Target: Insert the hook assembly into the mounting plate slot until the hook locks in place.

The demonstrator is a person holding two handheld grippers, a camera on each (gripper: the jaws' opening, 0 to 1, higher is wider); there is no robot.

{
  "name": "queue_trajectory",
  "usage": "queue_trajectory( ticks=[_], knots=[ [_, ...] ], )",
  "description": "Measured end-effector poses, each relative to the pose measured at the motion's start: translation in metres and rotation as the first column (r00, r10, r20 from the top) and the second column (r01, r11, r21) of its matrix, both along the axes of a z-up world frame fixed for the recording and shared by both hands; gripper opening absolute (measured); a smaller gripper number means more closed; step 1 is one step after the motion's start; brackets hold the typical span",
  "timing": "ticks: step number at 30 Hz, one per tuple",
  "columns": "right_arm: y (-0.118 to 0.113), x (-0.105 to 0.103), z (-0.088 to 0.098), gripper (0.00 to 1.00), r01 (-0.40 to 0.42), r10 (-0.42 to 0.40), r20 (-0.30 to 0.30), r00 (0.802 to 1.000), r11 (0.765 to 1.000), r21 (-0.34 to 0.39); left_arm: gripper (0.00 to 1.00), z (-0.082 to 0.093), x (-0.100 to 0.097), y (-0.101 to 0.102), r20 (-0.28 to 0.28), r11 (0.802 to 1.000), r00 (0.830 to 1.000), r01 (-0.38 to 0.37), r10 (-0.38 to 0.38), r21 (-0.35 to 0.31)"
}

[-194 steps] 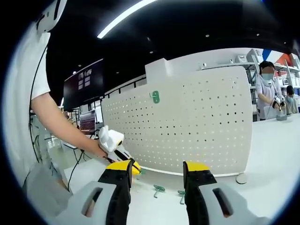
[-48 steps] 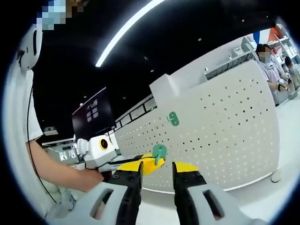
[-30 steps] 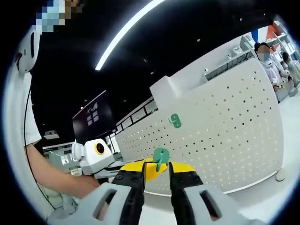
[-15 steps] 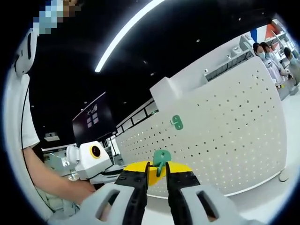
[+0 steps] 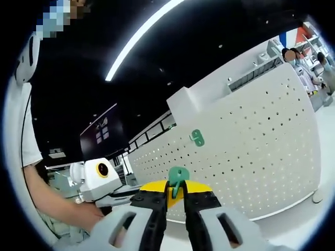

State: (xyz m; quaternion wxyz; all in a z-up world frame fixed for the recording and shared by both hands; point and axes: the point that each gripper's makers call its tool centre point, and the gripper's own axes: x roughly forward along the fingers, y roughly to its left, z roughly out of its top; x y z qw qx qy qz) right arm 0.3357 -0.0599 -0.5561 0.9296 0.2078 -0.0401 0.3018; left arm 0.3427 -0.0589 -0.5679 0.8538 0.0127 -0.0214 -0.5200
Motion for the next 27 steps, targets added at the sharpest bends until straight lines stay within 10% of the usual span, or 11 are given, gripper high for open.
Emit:
queue_trajectory(
  ticks=[27],
  knots=[
    [-0.0028,0.0007,0.0059,0.01,0.03,-0.031,-0.03,0.999,0.999,-0.024,0.01,0.0066,-0.0007,-0.0027,0.057,0.997,0.997,-0.051,0.048,0.058]
  ],
)
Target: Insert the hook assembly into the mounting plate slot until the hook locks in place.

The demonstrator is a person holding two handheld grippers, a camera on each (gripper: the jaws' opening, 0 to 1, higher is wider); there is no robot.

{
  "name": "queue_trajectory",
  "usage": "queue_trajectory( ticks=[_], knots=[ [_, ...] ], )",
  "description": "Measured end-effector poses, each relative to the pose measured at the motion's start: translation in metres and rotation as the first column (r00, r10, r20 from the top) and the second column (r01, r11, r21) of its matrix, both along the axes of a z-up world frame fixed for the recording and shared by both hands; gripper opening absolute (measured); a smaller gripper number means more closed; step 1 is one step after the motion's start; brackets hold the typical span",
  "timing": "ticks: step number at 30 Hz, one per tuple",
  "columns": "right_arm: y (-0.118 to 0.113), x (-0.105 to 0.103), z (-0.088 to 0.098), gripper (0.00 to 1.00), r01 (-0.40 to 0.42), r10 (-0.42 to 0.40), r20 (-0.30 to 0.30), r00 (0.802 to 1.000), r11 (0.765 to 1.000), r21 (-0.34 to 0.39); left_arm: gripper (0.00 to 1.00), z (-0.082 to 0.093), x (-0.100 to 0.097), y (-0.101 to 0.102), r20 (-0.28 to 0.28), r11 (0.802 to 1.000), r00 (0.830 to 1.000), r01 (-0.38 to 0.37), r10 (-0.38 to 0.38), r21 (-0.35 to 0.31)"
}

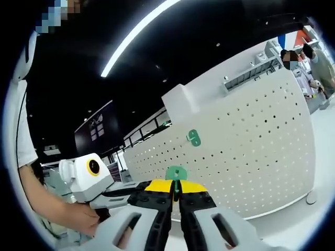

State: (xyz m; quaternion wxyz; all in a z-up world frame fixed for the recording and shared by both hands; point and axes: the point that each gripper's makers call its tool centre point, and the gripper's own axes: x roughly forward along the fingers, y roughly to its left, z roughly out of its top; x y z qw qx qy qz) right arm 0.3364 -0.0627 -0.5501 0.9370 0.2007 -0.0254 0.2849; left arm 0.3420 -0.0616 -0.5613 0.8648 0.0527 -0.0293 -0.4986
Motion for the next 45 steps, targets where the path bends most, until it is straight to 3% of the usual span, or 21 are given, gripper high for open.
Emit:
queue_trajectory(
  ticks=[14,16,18,21,27,33,39,45],
  knots=[
    [-0.001,0.0,0.0,0.0,0.004,-0.004,-0.016,1.0,1.0,0.011,0.02,-0.001,-0.001,0.0,0.0,1.0,1.0,-0.007,0.007,-0.004],
    [0.0,0.0,0.0,0.0,0.001,-0.001,-0.018,1.0,1.0,0.013,0.03,-0.003,0.0,0.0,-0.063,0.999,0.998,-0.012,0.01,-0.032],
    [0.0,0.0,0.0,0.0,0.0,0.0,-0.017,1.0,1.0,0.012,0.04,-0.001,0.001,0.0,-0.016,1.0,1.0,-0.014,0.014,-0.009],
    [0.002,0.0,0.0,0.0,-0.01,0.01,-0.025,1.0,1.0,0.018,0.07,-0.003,0.0,0.0,-0.03,1.0,1.0,-0.009,0.009,0.006],
    [0.003,0.0,-0.001,0.0,-0.014,0.014,-0.027,1.0,1.0,0.02,0.23,-0.008,0.001,0.001,-0.053,1.0,0.999,-0.006,0.007,0.016],
    [0.004,-0.001,-0.003,0.0,-0.02,0.021,-0.033,0.999,0.999,0.024,0.51,-0.013,-0.001,-0.002,-0.049,0.999,0.999,-0.01,0.011,0.035],
    [0.003,-0.001,-0.004,0.0,-0.017,0.018,-0.038,0.999,0.999,0.028,0.7,-0.017,-0.002,-0.006,-0.033,0.998,0.999,-0.005,0.007,0.06],
    [0.001,-0.001,-0.005,0.0,-0.011,0.013,-0.04,0.999,0.999,0.03,0.79,-0.022,-0.003,-0.007,-0.037,0.997,0.999,-0.001,0.004,0.075]
  ],
)
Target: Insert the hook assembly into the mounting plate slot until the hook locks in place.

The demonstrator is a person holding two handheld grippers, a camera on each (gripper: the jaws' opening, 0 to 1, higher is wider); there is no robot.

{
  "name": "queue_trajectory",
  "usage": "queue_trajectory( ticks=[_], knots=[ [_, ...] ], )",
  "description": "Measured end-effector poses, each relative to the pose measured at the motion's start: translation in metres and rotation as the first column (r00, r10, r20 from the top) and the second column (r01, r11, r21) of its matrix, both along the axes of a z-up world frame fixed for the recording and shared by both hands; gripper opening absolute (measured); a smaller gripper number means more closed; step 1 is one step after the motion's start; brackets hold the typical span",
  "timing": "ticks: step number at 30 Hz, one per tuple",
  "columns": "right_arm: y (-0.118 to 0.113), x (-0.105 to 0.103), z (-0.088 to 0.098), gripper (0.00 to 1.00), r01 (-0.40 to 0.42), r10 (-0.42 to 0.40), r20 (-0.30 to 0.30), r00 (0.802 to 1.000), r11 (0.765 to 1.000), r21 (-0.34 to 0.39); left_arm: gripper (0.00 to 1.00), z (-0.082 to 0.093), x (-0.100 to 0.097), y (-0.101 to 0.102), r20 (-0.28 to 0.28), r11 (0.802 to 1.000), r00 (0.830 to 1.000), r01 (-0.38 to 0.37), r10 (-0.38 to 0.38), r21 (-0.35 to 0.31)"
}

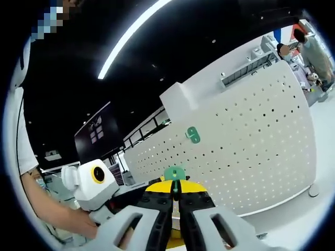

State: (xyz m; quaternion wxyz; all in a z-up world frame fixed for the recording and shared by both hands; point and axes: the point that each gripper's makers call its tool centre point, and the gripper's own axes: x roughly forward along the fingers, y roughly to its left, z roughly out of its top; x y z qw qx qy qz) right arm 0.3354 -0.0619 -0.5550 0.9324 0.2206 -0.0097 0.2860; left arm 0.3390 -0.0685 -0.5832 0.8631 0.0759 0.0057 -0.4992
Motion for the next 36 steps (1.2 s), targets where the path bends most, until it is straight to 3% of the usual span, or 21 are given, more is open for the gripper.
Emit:
queue_trajectory(
  ticks=[5,13,36],
  knots=[
    [0.001,-0.001,0.0,0.0,-0.001,0.001,-0.002,1.0,1.0,0.0,0.83,-0.001,0.003,0.003,-0.002,1.0,1.0,-0.013,0.013,-0.002],
    [-0.001,0.0,0.001,0.0,-0.001,0.001,0.003,1.0,1.0,-0.014,0.81,0.001,0.005,0.007,-0.007,1.0,1.0,-0.026,0.026,-0.01],
    [-0.018,0.006,0.01,0.0,0.055,-0.043,0.058,0.997,0.971,-0.231,0.78,0.0,0.007,0.051,-0.025,0.992,0.992,-0.124,0.123,-0.023]
  ],
)
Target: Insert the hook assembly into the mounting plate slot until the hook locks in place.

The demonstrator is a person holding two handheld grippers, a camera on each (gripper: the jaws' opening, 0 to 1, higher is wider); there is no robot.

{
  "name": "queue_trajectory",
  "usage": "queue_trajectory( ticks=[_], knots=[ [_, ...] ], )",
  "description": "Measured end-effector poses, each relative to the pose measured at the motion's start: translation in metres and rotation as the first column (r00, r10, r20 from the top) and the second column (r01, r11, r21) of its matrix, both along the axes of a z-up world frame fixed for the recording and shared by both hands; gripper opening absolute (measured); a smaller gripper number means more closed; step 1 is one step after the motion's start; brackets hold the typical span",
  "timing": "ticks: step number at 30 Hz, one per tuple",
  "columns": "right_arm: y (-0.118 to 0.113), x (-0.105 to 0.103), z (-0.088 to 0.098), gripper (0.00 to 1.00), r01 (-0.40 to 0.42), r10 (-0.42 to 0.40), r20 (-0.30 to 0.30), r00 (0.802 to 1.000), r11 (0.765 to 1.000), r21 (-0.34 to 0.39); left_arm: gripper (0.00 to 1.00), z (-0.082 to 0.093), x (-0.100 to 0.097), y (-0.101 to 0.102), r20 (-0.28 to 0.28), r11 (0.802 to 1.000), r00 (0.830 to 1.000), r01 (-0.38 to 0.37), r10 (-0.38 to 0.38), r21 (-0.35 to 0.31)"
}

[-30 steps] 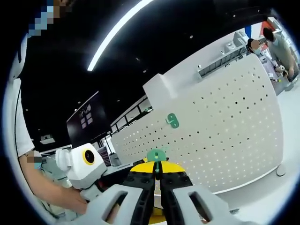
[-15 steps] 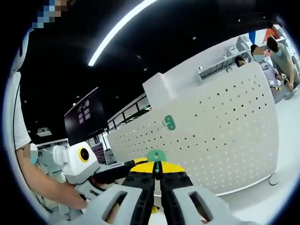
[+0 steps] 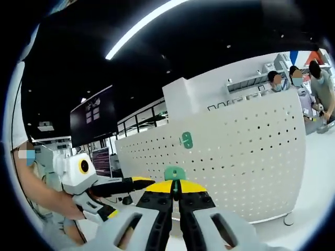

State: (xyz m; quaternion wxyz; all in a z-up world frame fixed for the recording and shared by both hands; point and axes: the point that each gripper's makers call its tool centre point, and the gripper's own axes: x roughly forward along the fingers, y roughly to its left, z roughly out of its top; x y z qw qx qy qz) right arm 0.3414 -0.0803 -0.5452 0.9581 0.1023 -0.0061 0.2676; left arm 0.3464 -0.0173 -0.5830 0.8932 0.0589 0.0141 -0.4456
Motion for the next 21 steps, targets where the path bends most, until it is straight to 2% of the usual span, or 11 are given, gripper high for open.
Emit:
queue_trajectory(
  ticks=[8,16,21],
  knots=[
    [-0.005,0.002,0.0,0.0,0.04,-0.038,0.019,0.999,0.993,-0.112,0.78,0.001,-0.001,0.003,-0.003,1.0,1.0,-0.013,0.013,-0.009],
    [-0.009,0.008,0.004,0.0,0.061,-0.059,0.021,0.998,0.991,-0.116,0.77,0.004,-0.002,0.003,0.001,1.0,1.0,-0.016,0.016,-0.017],
    [-0.009,0.015,0.008,0.0,0.076,-0.074,0.021,0.997,0.991,-0.114,0.77,0.002,-0.003,0.011,-0.002,0.999,0.999,-0.035,0.035,-0.025]
  ],
)
